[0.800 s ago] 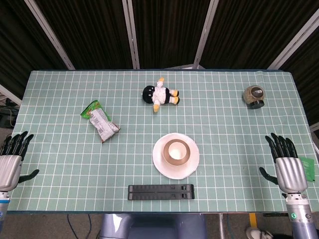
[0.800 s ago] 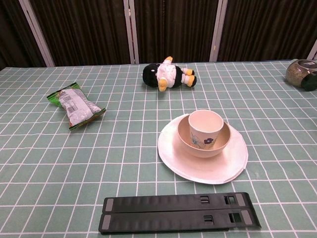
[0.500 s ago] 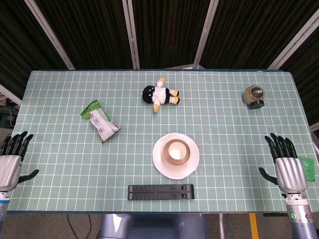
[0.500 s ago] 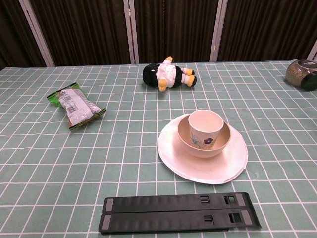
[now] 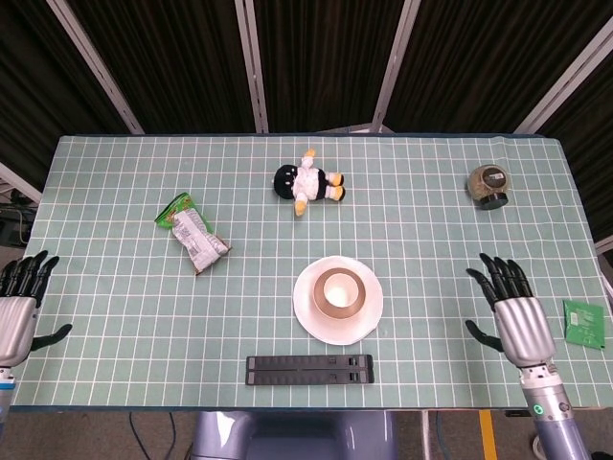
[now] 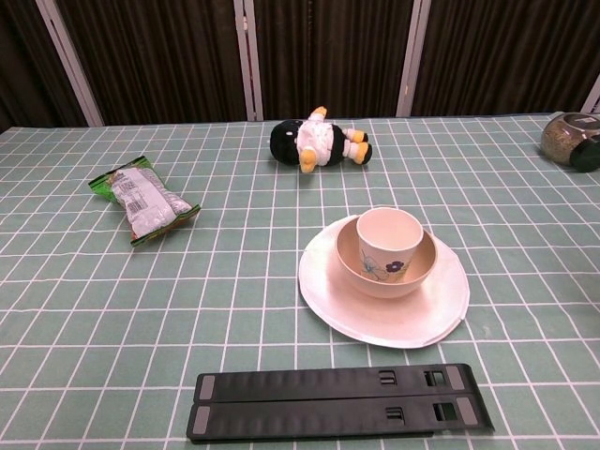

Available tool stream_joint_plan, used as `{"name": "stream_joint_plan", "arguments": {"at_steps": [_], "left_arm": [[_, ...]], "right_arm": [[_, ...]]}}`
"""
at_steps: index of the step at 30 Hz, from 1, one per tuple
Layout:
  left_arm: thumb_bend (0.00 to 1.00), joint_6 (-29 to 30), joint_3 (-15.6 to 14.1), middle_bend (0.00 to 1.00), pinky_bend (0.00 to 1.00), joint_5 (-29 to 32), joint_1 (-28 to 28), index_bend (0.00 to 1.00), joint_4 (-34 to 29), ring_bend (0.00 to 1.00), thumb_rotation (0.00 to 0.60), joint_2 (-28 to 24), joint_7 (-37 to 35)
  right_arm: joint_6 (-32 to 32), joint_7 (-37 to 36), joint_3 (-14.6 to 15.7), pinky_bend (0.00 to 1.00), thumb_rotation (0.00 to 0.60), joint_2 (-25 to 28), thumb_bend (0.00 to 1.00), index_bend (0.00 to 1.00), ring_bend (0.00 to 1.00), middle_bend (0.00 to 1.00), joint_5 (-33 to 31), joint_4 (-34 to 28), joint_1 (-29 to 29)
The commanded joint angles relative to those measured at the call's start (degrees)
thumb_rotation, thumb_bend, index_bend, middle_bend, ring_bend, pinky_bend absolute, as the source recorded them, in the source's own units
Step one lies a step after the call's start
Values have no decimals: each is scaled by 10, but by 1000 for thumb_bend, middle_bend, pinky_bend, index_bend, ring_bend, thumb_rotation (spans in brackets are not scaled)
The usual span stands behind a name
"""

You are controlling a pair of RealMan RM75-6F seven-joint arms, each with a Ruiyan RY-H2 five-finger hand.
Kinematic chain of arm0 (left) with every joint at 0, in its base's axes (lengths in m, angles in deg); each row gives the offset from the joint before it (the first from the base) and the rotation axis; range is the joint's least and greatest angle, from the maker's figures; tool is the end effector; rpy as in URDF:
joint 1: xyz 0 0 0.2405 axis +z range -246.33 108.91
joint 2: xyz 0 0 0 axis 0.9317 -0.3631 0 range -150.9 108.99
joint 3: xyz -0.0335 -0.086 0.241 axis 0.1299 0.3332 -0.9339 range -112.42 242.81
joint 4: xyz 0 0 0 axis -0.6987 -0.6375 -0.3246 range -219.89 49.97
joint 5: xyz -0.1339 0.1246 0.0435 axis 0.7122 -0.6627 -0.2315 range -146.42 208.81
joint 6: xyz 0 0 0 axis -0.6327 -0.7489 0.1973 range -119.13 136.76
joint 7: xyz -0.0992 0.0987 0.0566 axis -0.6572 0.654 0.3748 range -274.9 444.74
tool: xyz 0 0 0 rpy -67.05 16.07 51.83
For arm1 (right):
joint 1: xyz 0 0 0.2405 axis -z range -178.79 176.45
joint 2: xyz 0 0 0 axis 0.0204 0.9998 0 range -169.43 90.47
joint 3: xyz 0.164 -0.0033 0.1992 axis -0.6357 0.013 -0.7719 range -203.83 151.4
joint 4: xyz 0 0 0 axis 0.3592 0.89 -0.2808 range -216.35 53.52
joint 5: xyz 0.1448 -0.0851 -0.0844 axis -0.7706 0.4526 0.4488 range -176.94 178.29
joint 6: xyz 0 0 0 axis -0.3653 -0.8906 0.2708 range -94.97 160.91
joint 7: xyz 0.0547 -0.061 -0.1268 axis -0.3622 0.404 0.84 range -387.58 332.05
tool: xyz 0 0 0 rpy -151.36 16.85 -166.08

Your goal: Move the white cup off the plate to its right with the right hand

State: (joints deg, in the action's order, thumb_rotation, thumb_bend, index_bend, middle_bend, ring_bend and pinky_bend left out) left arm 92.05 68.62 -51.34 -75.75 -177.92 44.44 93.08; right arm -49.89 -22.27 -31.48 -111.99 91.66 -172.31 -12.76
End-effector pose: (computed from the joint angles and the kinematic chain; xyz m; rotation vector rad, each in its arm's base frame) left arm -0.3027 0.1993 0.1722 -1.4069 -0.8411 -0.8113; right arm -0.2585 -0.2246 0.1331 1.5181 -0.8025 1.0627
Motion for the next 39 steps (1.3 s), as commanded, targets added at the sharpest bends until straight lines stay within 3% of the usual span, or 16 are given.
{"name": "stream_joint_plan", "arguments": {"at_steps": [1,6,15,39], "left_arm": [[0,1,1,0,0,0,1,0,-1,0,600,-1,-2],[0,2,0,0,0,0,1,0,-1,0,600,-3,-5],[0,-3,1,0,0,3,0,0,0,0,600,-5,-11],[0,-7,3,0,0,8,-1,0,1,0,600,-8,-24]], "right_arm": [[15,17,-13,0,600,-20,149,251,0,0,6,-14,-22],[68,61,-37,0,600,-71,169,332,0,0,-16,-42,-70],[122,105,-45,0,600,-138,190,408,0,0,-71,-30,-109],[148,96,-36,0,600,-227,206,493,0,59,-105,39,-140]]}}
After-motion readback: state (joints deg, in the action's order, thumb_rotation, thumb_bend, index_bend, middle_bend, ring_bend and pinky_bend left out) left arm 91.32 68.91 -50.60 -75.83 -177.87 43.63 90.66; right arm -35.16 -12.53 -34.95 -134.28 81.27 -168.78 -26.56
